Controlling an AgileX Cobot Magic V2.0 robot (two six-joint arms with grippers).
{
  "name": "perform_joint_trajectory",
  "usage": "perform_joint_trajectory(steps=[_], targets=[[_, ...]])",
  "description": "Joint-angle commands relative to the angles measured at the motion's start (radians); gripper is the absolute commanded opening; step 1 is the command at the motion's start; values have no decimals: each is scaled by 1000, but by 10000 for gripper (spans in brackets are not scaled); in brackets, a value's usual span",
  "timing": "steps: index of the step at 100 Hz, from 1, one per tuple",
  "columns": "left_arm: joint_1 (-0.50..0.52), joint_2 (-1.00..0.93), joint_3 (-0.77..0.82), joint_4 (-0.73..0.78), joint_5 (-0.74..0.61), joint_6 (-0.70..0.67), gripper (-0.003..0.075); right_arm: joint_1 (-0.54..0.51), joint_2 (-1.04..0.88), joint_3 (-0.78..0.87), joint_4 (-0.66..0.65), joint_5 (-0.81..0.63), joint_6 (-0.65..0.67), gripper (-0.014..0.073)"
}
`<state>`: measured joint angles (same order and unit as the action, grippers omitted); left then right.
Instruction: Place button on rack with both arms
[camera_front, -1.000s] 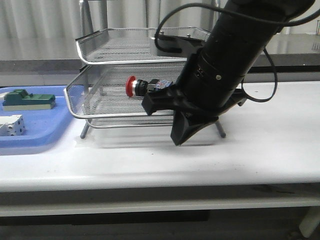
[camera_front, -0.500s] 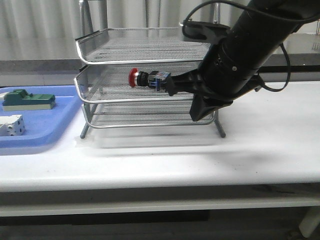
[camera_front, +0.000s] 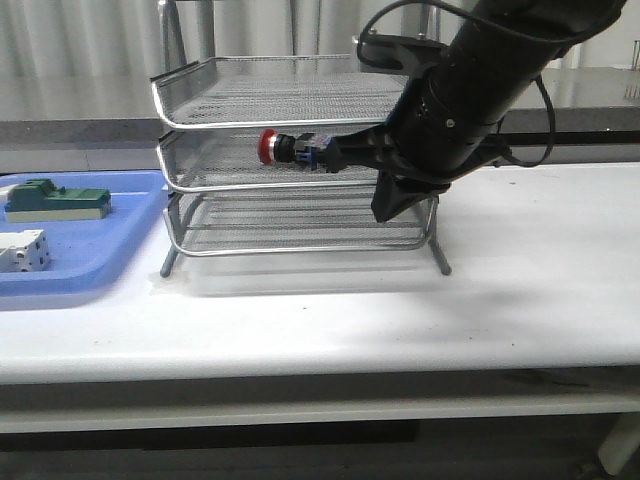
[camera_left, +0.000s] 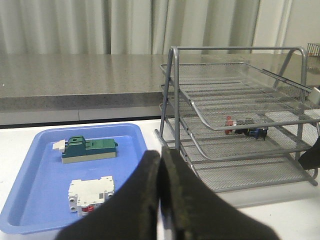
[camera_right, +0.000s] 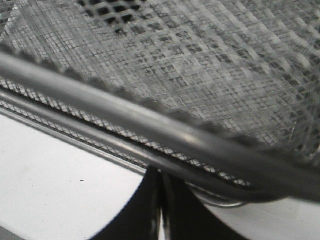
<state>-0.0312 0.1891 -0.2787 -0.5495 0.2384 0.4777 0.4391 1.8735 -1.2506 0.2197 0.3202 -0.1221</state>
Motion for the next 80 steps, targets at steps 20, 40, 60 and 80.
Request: perform_joint_trajectory(steps=[20, 40, 60, 80], targets=[[1, 8, -30, -15, -71, -9, -20, -7, -70, -36, -11, 74, -9, -57], [1, 8, -30, -15, -71, -9, -20, -8, -151, 41, -11, 70, -9, -57], [1, 8, -30, -15, -71, -9, -20, -22, -291, 208, -17, -7, -9, -57], [1, 8, -30, -15, -71, -9, -20, -115, -469, 382, -17, -82, -5, -57]])
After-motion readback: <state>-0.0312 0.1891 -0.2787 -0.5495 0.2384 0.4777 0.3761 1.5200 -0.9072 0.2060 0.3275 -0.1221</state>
